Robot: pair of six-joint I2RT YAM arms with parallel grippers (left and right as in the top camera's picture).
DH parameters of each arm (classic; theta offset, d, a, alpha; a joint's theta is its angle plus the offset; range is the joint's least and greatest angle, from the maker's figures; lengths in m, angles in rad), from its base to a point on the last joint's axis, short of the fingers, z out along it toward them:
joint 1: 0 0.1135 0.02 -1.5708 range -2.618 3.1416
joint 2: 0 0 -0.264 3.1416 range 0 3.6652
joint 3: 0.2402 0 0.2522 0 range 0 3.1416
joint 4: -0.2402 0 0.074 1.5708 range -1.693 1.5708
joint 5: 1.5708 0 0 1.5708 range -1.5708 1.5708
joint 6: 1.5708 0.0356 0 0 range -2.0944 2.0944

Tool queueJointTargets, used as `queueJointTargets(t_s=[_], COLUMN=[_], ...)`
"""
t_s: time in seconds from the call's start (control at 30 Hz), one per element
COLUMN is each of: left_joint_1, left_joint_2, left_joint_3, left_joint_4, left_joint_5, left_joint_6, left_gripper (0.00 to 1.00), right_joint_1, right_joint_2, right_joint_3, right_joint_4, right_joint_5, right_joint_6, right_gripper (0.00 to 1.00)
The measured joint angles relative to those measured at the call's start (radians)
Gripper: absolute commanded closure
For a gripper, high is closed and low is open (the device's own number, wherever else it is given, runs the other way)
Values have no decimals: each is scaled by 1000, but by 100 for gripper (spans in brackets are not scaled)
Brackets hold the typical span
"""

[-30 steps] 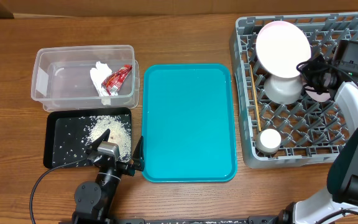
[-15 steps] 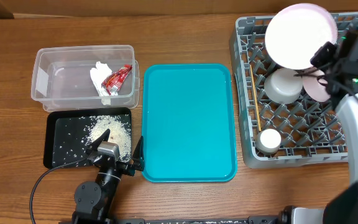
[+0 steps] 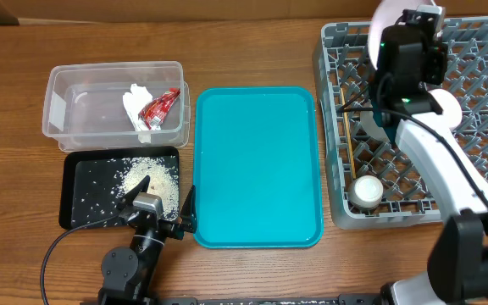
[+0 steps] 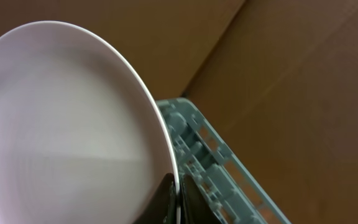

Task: Sort waste into correct bins and load items into the dishwasher
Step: 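Release the plate and lift the right gripper out of the rack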

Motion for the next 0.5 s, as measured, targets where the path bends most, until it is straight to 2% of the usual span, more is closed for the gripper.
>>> queueJointTargets(t_s=[0.23,0.5], left_joint_1=[0,0], left_joint_2=[0,0], left_joint_3=[0,0], left_joint_4=[0,0], left_joint_5=[0,0], left_joint_6=[0,0], left_gripper=[0,0], right_joint_1=[8,64], right_joint_2=[95,100], right_joint_3=[0,0], right_joint_4=[3,88], right_joint_5=[47,70], right_joint_6=[-58,-106], right_gripper=[96,96])
